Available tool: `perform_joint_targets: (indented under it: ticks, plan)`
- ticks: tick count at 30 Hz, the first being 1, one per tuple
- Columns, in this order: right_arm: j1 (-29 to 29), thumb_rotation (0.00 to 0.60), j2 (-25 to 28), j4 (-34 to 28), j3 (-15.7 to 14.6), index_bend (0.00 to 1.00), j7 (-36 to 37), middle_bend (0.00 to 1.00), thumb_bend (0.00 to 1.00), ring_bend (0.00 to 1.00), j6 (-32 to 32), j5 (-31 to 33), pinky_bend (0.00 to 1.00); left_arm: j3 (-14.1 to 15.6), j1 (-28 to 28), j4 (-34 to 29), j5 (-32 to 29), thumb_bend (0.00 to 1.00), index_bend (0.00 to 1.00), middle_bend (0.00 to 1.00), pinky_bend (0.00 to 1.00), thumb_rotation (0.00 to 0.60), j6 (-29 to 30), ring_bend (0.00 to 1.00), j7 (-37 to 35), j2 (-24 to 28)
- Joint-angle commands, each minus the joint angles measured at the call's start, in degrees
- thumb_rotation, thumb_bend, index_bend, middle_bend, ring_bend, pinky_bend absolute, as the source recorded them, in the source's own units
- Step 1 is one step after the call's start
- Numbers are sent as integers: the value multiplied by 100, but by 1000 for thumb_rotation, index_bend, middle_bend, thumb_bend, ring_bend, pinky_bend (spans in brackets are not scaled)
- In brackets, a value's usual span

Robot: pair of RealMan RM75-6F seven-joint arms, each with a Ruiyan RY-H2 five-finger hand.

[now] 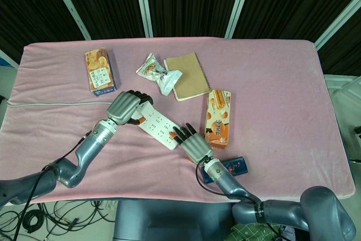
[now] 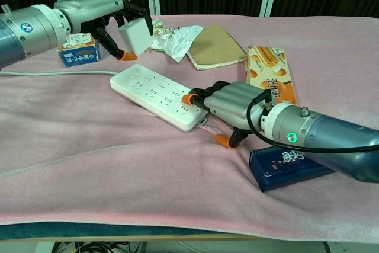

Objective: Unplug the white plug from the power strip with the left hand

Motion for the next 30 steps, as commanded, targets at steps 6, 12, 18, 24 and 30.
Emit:
perform_joint_targets:
  ticks: [6,12,18,24,30]
  plan:
    - [-93,600,202,-340,489,19,591,74,266,57,584,-337,42,108,319,-1383,-343,653,711,687,391,600,-74,350,1092,1135]
    - [-269,600,914,-1005,798,16,764,73,266,57,854,-252,42,342,713,-2047,-362,653,710,687,391,600,97,350,1215,1799]
    - [-658,600,1822,-1421,801,16,864,74,266,57,1121,-164,42,727,1178,-2426,-17,653,708,687,391,600,311,350,726,2211]
    - [-1174,600,2520,-1419,596,18,1311,74,266,57,1365,-209,42,1116,1592,-2185,365,653,700,683,388,600,487,349,304,2372]
    - [-1559,600,2827,-1119,265,18,1832,74,266,57,1442,-493,42,1181,1945,-1537,369,653,693,674,378,600,529,341,-922,1960]
